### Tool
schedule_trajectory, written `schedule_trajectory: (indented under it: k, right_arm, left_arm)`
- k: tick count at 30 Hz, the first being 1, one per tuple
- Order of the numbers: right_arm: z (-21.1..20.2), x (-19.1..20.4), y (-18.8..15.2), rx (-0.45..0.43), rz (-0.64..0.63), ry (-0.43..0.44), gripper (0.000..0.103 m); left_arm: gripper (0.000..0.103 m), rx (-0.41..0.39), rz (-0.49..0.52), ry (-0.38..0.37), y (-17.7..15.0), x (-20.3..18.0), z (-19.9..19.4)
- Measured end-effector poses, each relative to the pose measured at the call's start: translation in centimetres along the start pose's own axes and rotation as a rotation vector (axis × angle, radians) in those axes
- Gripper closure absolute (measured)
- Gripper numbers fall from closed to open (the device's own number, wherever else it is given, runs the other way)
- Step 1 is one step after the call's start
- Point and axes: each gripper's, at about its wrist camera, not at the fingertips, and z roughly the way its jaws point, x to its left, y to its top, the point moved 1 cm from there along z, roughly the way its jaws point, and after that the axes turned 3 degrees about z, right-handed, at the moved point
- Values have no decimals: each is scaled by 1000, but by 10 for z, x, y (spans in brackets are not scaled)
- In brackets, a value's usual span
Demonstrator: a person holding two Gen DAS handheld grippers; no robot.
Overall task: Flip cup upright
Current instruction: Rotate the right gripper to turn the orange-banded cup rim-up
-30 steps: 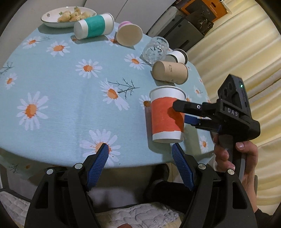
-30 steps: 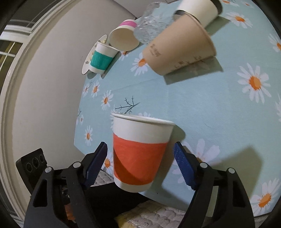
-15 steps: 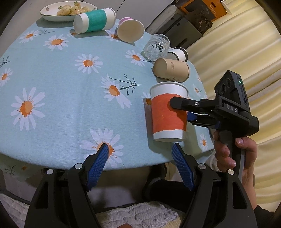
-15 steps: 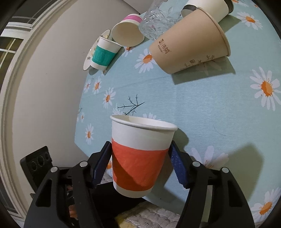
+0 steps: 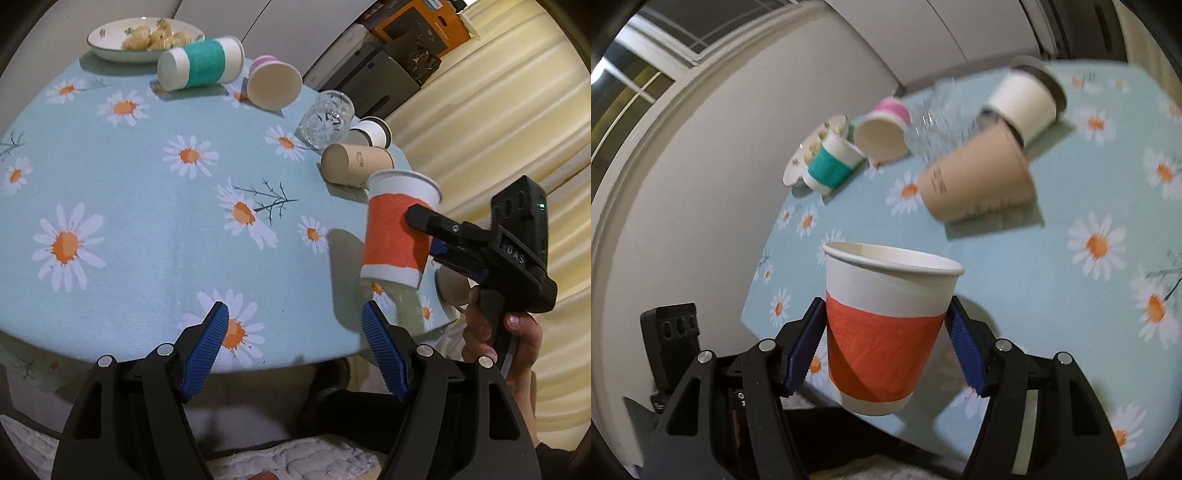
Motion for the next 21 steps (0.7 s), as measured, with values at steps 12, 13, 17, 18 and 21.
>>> schedule_trajectory:
  k: [12,13,17,18,21]
  right_arm:
    - [-13,42,-33,-363,-231,-229,37]
    - [-10,46,-37,-388,-252,-254,37]
    - [-5,56,-50,-484,-300,-322,37]
    - [-3,57,-51,-500,-310,-333,37]
    - [3,59,-59,-578,-336,-392,37]
  left_arm:
    - [30,-58,-37,-14,5,9,-11]
    - [30,-65,-39,-12,5,10,-13]
    - [30,-82,-52,-12,5,15,-18]
    - [30,-88,-60,-14,6,17,-19]
    - [30,-98,-81,-18,5,23,-23]
